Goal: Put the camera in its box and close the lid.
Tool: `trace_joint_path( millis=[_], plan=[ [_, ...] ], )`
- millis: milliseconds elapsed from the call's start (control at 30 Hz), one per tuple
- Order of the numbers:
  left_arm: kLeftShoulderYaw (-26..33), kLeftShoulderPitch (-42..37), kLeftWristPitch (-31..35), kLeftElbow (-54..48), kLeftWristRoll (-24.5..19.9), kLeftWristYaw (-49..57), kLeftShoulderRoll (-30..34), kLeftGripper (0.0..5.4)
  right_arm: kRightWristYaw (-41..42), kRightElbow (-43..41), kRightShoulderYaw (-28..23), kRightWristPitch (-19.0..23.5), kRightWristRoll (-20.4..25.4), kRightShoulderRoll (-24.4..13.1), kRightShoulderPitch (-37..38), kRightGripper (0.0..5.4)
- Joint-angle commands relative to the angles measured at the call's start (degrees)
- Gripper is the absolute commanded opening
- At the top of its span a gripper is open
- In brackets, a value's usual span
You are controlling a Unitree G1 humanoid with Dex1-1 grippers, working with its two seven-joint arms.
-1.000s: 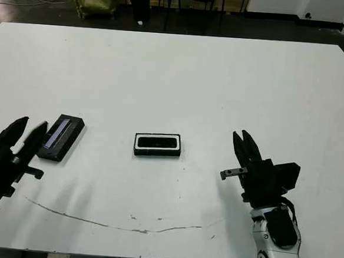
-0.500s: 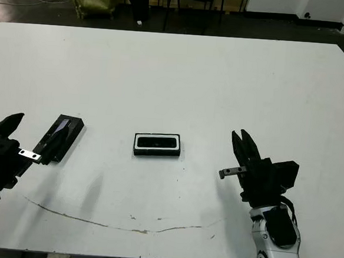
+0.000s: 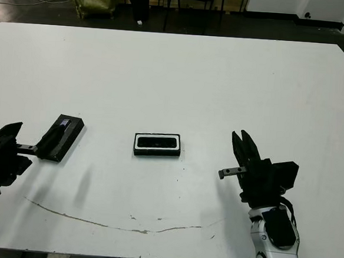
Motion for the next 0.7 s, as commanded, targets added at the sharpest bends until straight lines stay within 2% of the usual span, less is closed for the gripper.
trace_joint_path(
  millis=[33,267,533,700],
  plan=[
    [0.3,-0.3,2.8,1.5,-0.7,0.0,1.6,5.37,1.0,2.0,-0.3,-0.3,0.5,-0.2,0.1,0.0],
    [-0.1,-0.9,3.5,3.2,-0.5,-1.6,3.8,5.37,-0.4,0.0,0.1,1.7,-0.4,0.0,0.6,0.0],
    [-0.6,-1.4,5.6,3.2,0.0,-1.4,5.0,5.37,0.1,1.1,0.1,0.1,-0.5,0.0,0.5,0.0],
    [-1.3,-1.4,6.2,3.1,0.6,-2.2,5.9,5.37,0.1,0.2,0.0,1.4,0.1,-0.1,0.8,0.0]
  ],
)
